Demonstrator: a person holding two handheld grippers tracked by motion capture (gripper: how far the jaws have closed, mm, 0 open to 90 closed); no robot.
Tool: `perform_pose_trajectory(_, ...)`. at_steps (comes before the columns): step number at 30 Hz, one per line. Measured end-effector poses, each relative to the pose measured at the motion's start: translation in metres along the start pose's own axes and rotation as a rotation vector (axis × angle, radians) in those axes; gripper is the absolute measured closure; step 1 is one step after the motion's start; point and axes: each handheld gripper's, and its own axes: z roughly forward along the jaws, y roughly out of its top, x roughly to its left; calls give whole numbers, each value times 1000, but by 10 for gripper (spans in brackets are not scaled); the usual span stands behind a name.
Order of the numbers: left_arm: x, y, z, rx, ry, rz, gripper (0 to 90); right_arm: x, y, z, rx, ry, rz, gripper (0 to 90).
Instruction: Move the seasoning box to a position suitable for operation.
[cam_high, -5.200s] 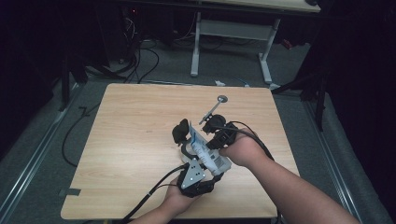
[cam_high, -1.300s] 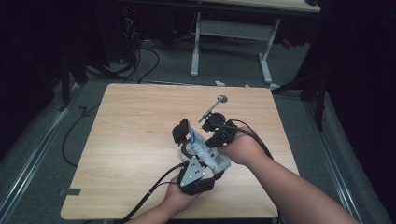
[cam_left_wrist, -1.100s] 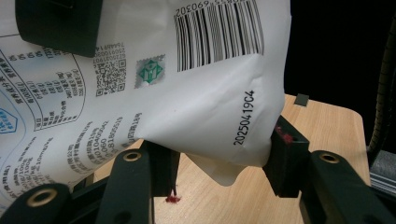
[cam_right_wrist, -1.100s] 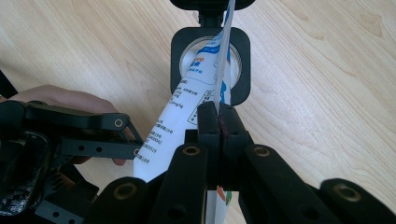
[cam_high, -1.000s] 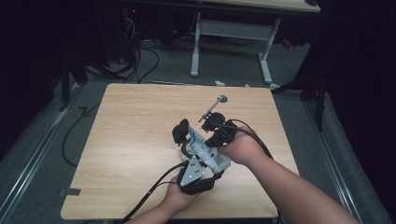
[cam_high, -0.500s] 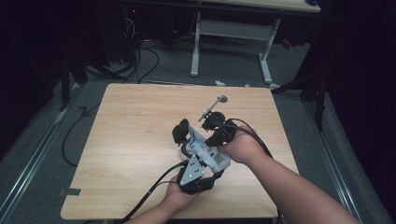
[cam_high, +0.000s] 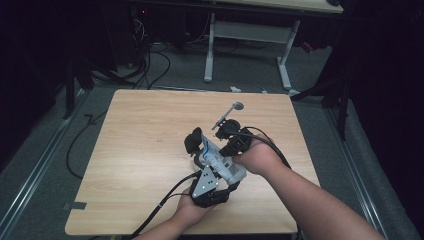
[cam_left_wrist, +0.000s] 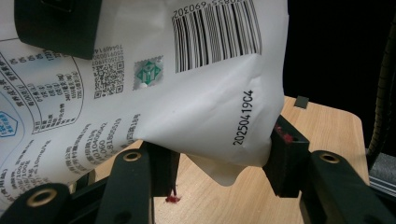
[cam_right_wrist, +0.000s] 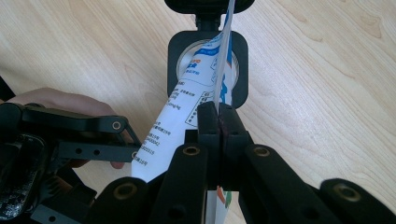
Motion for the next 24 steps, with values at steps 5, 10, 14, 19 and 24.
perform_pose_trajectory(5,1,0,0,3,-3,-8,528,-2,1,1,-1,1,2,899)
perform_pose_trajectory(10,2,0,1,4,-4,-12,528,-3,1,2,-1,-2,4,899)
perform_pose_trajectory(14,2,1,0,5,-9,-16,527,-3,1,2,0,-2,3,899)
perform_pose_trajectory(19,2,1,0,2,-9,-17,526,-3,1,2,-3,-2,1,898)
perform_pose_trajectory(24,2,1,0,0,-8,-16,526,-2,2,3,0,-2,3,898)
